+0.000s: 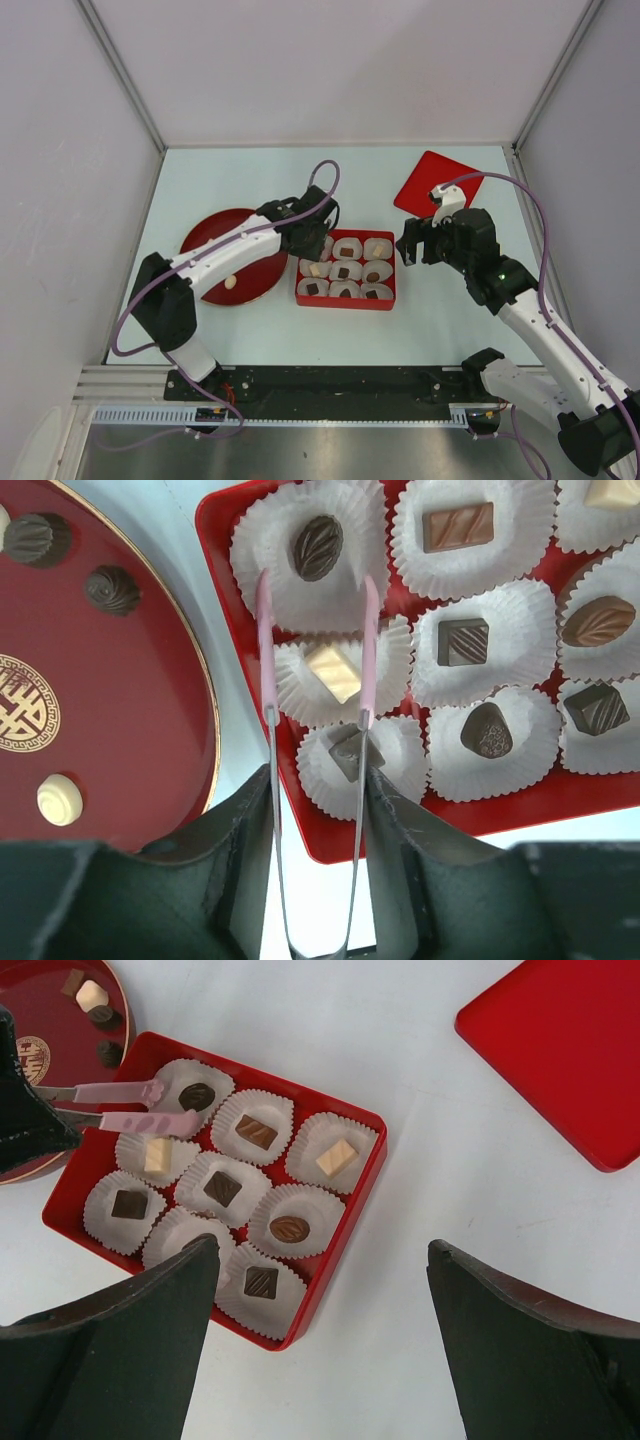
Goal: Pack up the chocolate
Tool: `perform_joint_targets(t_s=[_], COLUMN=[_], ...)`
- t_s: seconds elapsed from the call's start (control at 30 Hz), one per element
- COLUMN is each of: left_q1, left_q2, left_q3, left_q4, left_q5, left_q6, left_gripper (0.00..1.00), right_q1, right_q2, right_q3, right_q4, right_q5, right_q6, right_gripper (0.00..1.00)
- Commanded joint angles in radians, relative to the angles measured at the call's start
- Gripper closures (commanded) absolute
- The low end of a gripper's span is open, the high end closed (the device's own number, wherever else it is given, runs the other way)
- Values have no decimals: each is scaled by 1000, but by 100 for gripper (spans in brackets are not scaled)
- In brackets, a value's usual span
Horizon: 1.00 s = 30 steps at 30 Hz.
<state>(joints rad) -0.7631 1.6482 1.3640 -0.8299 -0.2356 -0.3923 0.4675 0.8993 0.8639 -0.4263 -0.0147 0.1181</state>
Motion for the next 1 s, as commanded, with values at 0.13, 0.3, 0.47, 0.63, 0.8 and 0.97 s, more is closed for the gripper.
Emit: perform_joint_targets(t_s=[0.13,0.3,0.47,0.63,0.8,0.97], left_q1=[1,33,71,188,344,566], left_q2=[-140,-225,-298,-393,-473,-565], left_q3=[84,110,116,32,-89,-265], left_q4=[5,31,48,103,248,343], left_q5=[-67,-53,-30,-31,-1,-5], left_q6=[-10,-8,-14,-14,-36,-72], left_gripper=[69,81,83,91,98,100], right_q1=[3,2,2,0,0,-6], right_q2=[-14,-14,-16,-14,-11,-7], right_q3=[-3,-3,-3,-3,-2,-3], right_q4=[21,21,20,21,21,18], right_q5=[15,15,15,15,41,45], right_q6=[-21,-21,-21,-21,-21,-24], right_gripper=[11,11,11,11,11,11])
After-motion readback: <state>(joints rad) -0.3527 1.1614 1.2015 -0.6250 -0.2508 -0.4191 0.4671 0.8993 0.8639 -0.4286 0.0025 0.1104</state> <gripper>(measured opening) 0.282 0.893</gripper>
